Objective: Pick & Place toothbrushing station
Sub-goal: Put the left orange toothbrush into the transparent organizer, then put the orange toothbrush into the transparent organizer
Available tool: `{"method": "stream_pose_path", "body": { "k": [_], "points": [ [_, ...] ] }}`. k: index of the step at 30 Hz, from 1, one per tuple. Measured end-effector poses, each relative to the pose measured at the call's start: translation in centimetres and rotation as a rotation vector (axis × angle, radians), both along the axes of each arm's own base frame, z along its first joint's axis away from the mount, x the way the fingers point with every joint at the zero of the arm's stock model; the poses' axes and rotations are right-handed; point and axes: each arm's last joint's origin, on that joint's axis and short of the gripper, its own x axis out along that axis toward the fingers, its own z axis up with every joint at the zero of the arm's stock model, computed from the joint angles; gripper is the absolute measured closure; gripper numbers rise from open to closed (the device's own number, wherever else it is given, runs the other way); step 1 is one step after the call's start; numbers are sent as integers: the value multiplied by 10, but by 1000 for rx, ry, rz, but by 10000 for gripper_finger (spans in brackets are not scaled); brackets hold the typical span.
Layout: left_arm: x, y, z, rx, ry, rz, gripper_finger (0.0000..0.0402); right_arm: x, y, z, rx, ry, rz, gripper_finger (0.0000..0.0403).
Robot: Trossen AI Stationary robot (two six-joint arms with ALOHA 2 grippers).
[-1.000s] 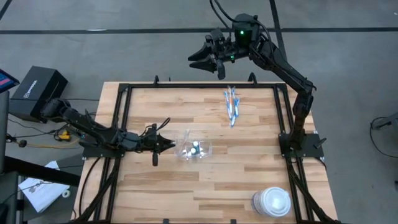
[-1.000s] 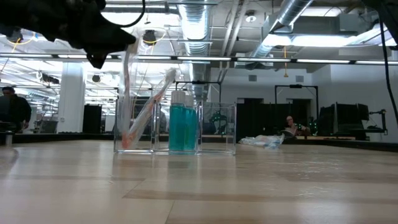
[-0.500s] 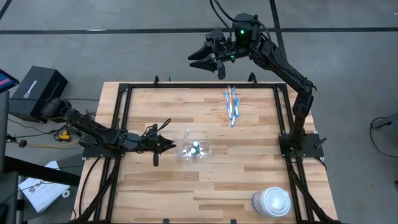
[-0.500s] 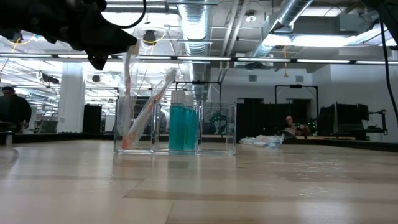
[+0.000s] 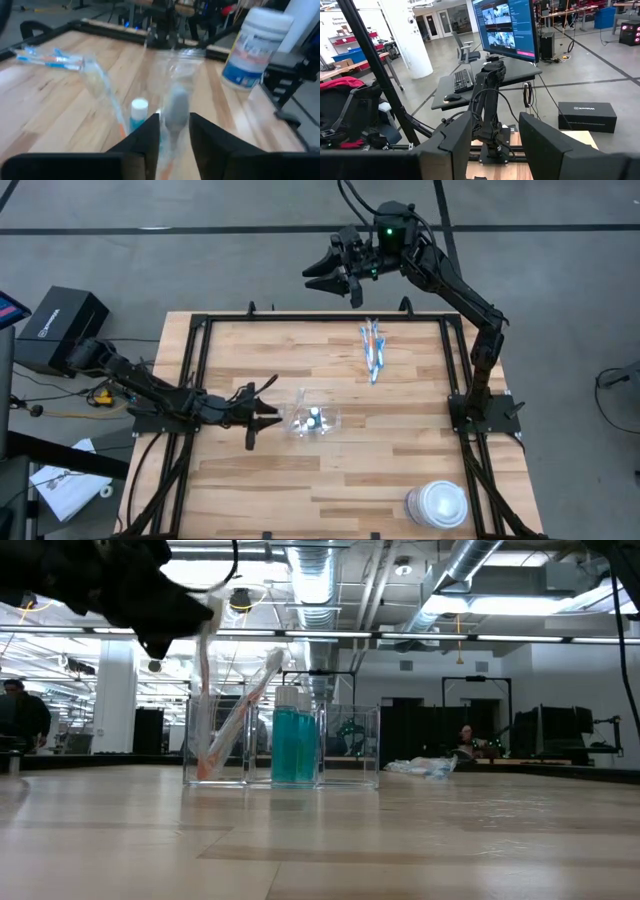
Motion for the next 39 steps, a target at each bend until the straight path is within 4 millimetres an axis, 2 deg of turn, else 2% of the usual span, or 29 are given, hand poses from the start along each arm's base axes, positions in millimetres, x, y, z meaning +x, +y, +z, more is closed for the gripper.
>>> {"method": "stream_pose_path", "body": {
  "k": [13, 18, 24, 28, 32, 35, 39],
  "points": [
    [1, 1, 5, -29, -53, 54, 164, 0, 0, 0, -15, -4, 2, 249],
    [1, 4, 7, -16, -72, 127, 150, 0, 0, 1, -16, -5, 3, 249],
    [5, 21, 10, -20, -106, 229, 155, 0, 0, 1, -30, -16, 3, 249],
    [10, 37, 32, -32, -203, 238, 162, 0, -1, 7, -57, -65, -25, 249],
    [21, 57, 69, -7, -266, 214, 175, -12, -10, 14, -97, -75, -236, 249],
    [29, 82, 93, -47, -153, 193, 184, -30, -22, 20, -98, -47, -425, 249],
    [37, 118, 121, -85, -12, 193, 191, -60, -44, 11, -46, 122, -651, 249]
  ]
}}
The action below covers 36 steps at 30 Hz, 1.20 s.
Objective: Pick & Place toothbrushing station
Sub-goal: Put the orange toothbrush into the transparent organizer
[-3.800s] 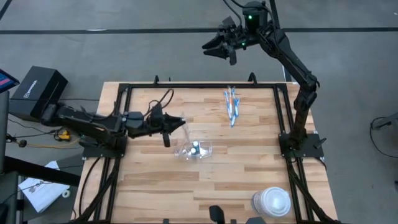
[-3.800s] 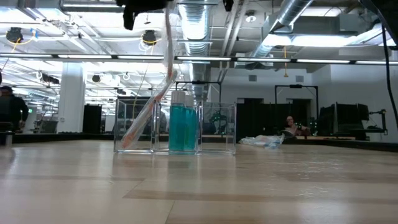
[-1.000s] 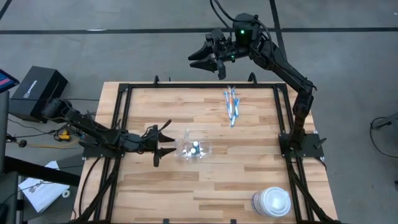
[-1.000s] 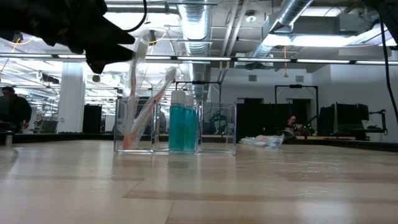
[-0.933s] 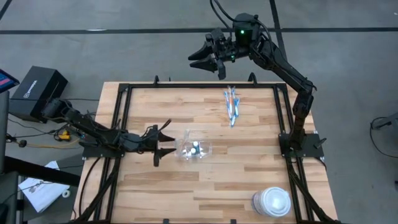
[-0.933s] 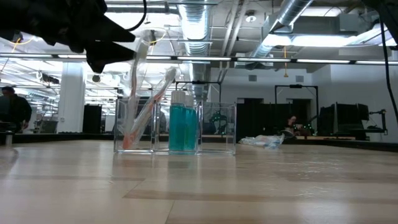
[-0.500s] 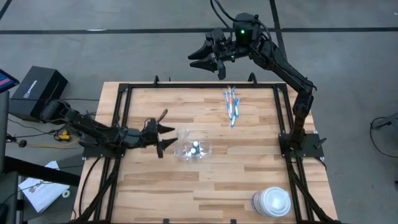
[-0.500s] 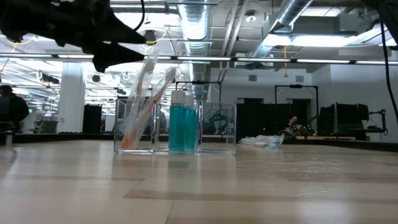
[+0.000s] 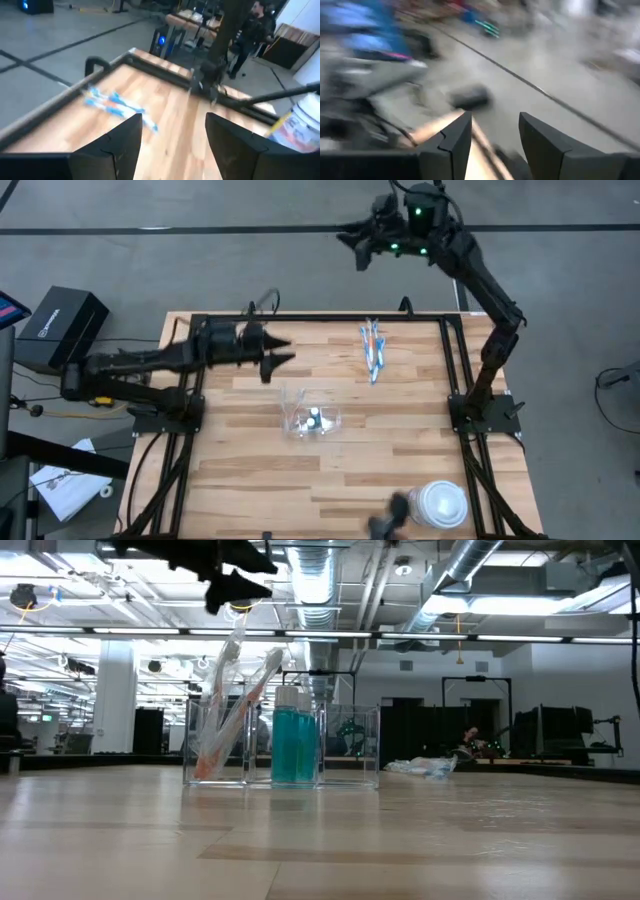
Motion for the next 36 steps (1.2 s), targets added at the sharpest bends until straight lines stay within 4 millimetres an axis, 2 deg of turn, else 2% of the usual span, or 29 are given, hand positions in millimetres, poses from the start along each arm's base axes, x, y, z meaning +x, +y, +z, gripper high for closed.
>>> {"method": "stream_pose_path", "body": {
  "k": [2, 5, 8, 10, 13, 16, 18, 20, 24, 29, 36],
  "points": [
    [4, 17, 17, 8, -40, 7, 192, -14, -15, -12, 69, 100, -129, 249],
    [7, 42, 37, 13, -82, 49, 192, -28, -37, -40, 180, 268, -218, 249],
    [7, 63, 47, 11, -91, 105, 192, -28, -55, -73, 264, 353, -254, 249],
    [6, 76, 53, 1, -109, 134, 194, -27, -67, -105, 335, 418, -277, 249],
    [4, 91, 56, -5, -114, 151, 196, -26, -84, -163, 472, 476, -291, 249],
    [1, 102, 56, -11, -112, 154, 196, -27, -88, -211, 614, 485, -313, 249],
    [-1, 110, 51, -30, -96, 144, 196, -26, -81, -218, 572, 519, -360, 249],
    [-1, 119, 42, -70, -55, 129, 196, -21, -75, -212, 559, 475, -378, 249],
    [3, 133, 25, -121, -5, 38, 196, -20, -71, -218, 645, 470, -432, 249],
    [10, 139, 12, -100, 30, -47, 196, -12, -64, -214, 677, 421, -477, 249],
    [13, 145, 3, -104, 41, -128, 196, 1, -51, -251, 828, 603, -568, 249]
  ]
}}
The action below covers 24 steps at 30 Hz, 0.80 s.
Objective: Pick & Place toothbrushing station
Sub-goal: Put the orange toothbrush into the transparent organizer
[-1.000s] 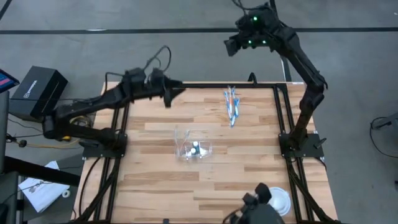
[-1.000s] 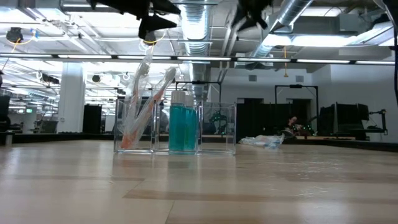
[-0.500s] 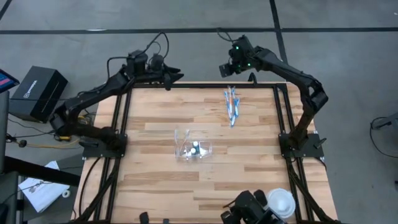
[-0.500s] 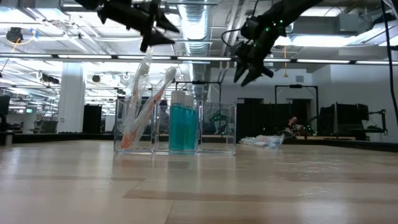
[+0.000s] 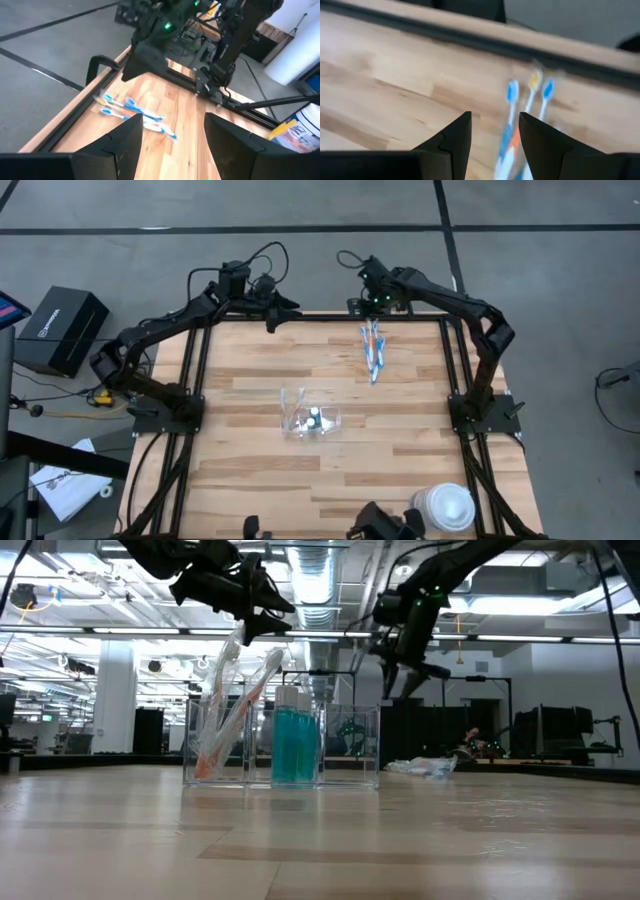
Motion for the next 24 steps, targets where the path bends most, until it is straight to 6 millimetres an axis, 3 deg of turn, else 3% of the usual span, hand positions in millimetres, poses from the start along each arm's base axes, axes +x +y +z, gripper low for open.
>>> {"method": "stream_pose_path", "body": {
  "k": [6, 16, 24],
  "points": [
    [0, 1, 1, 7, -11, 1, 196, 8, 5, -9, 32, 16, -20, 249],
    [0, 1, 1, -34, -18, 8, 196, 14, 0, -64, 155, 144, -33, 250],
    [0, 0, 1, -41, -20, -5, 196, 14, -4, -73, 185, 153, -43, 281]
  ]
}}
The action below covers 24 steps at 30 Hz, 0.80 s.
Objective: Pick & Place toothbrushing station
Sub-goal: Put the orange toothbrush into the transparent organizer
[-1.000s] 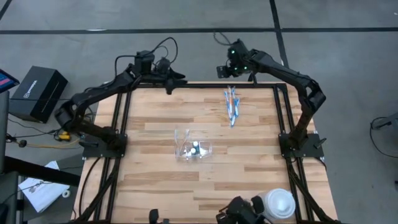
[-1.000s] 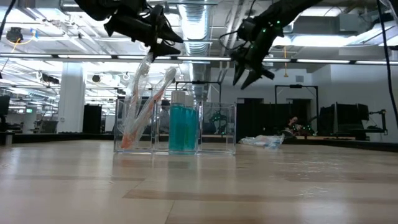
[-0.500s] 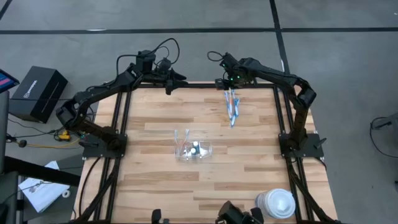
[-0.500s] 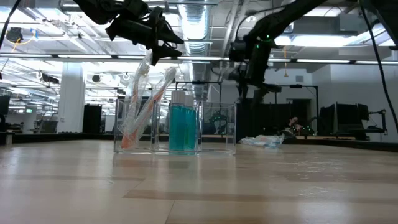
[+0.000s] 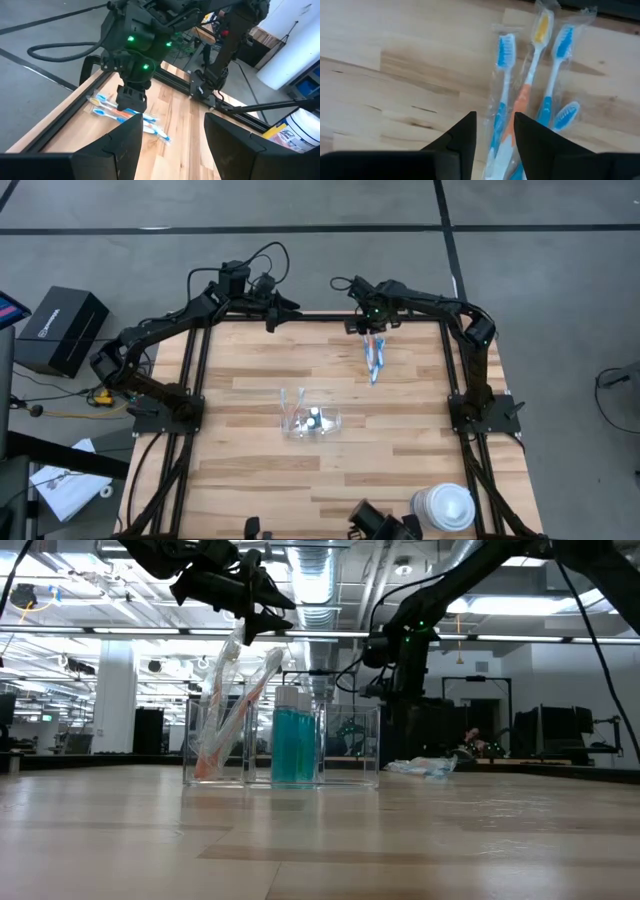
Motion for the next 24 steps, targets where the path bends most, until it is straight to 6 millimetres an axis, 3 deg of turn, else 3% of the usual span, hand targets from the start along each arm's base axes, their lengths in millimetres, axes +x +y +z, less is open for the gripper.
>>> {"method": "stream_pose_path", "body": {
  "k": [9, 24],
  "points": [
    [0, 0, 0, 13, -1, -20, 196, -15, -4, -11, 46, 48, -28, 289],
    [0, -1, -1, 9, 1, -24, 196, -16, 8, -34, 118, 8, -30, 289]
  ]
}}
